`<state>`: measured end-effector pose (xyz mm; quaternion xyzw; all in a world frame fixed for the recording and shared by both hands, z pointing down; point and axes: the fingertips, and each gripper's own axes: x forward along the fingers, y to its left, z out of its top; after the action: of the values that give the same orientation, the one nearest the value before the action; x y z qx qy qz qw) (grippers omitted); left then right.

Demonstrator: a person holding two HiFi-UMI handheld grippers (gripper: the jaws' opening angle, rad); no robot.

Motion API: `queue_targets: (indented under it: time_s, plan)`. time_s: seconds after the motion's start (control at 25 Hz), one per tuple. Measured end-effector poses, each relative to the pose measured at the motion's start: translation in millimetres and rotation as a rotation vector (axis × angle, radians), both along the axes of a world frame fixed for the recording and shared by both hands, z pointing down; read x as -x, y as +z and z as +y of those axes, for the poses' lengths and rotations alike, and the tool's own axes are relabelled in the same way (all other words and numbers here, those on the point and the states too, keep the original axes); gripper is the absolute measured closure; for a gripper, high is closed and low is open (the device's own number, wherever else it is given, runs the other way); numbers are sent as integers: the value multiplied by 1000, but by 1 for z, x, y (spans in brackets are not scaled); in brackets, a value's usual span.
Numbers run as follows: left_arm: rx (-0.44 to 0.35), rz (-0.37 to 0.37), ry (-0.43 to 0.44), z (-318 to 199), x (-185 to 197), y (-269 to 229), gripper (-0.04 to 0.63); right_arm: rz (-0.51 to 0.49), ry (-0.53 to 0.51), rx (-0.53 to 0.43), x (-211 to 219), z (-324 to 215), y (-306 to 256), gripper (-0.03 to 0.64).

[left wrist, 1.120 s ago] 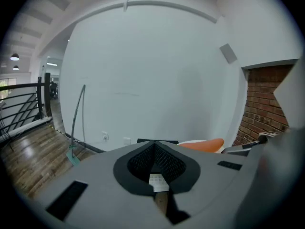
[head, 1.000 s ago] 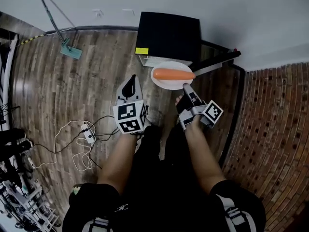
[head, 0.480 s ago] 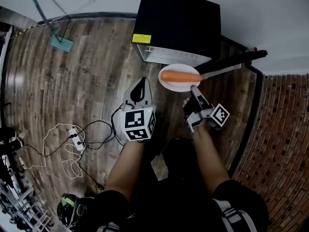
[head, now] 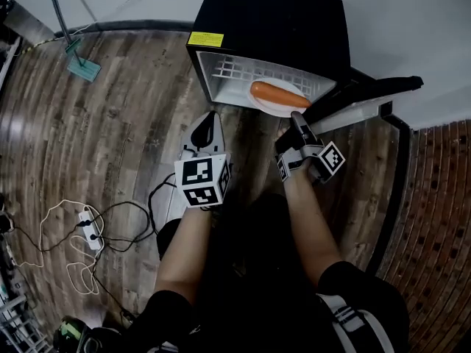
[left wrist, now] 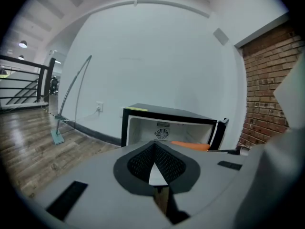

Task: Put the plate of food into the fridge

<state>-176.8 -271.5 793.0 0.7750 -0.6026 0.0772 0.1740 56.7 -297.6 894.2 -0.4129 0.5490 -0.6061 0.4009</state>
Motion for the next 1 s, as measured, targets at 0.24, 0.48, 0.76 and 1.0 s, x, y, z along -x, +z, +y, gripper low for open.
queue_targets:
  time_s: [0.24,0.48,0.76,1.0]
  plan:
    - [8,150,-3,4,-5,-13,600,14,85,-5,-10,-35,18,581]
    - [-20,26,-5,4,-4,-18,600,23,161,-36,-22,-78,28,581]
    - [29,-18,20,-4,-2,10,600,54,220,25,-22,-119,51,581]
    - [57,-16,42,-12,-1,24,600,113,263,59,-27,-142,53,580]
